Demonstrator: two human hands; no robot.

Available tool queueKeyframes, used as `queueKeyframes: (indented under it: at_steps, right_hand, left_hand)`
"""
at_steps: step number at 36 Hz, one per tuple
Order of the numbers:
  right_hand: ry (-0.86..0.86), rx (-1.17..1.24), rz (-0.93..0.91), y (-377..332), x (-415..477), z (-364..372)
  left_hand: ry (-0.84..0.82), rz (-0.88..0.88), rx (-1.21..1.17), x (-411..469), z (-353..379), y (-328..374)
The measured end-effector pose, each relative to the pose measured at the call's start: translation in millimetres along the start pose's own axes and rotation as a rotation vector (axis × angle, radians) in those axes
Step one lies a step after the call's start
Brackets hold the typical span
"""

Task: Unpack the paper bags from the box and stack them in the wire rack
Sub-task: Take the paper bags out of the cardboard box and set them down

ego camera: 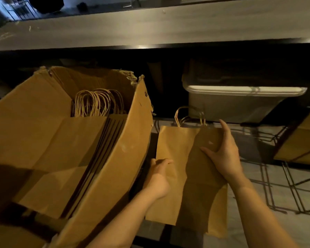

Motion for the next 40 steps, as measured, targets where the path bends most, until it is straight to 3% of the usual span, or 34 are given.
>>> queueKeyframes:
  at_steps: [3,7,11,15,18,24,29,33,40]
  right_hand:
    - [-0.071,-0.040,-0.007,5,-3,11]
    - [-0.098,-0.135,-0.001,13,-5,19]
    - [-0.065,-0.233,-0.058,2,0,14]
    - [-0.043,-0.217,-0.155,-27,6,0]
    - [-0.054,-0.226,-0.232,-59,12,-11]
    - [-0.041,-0.247,-0.495,-142,19,-28]
    - [-0.041,-0.299,-0.698,-215,17,-29]
    - [-0.074,-0.346,-0.836,-266,12,-14]
    - [-0.128,-0.517,-1.084,-339,1,35]
  left_hand:
    - [0.018,0.049,-0.037,5,3,-8]
    - [-0.029,-0.066,-0.062,9,7,-20]
    - [-0.078,-0.065,-0.052,7,1,-8]
    - [-0.168,0.057,0.033,-9,-8,25]
    - [-0.142,0.209,0.083,-33,-22,58]
    - [0.039,0.511,0.057,-94,-87,111]
    - [0.249,0.645,0.080,-130,-155,118]
    - [0.419,0.637,0.126,-136,-208,97]
    - [0.679,0.461,0.218,-111,-275,16]
Point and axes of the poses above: each hand's wrist, its own x-axis towards the middle knuckle, its own z-axis out of the palm, y = z × x, the point moved 6 cm from there along x, towards the middle knuckle, and after that the axes turned 11 degrees about -x, right-handed, at the moved point
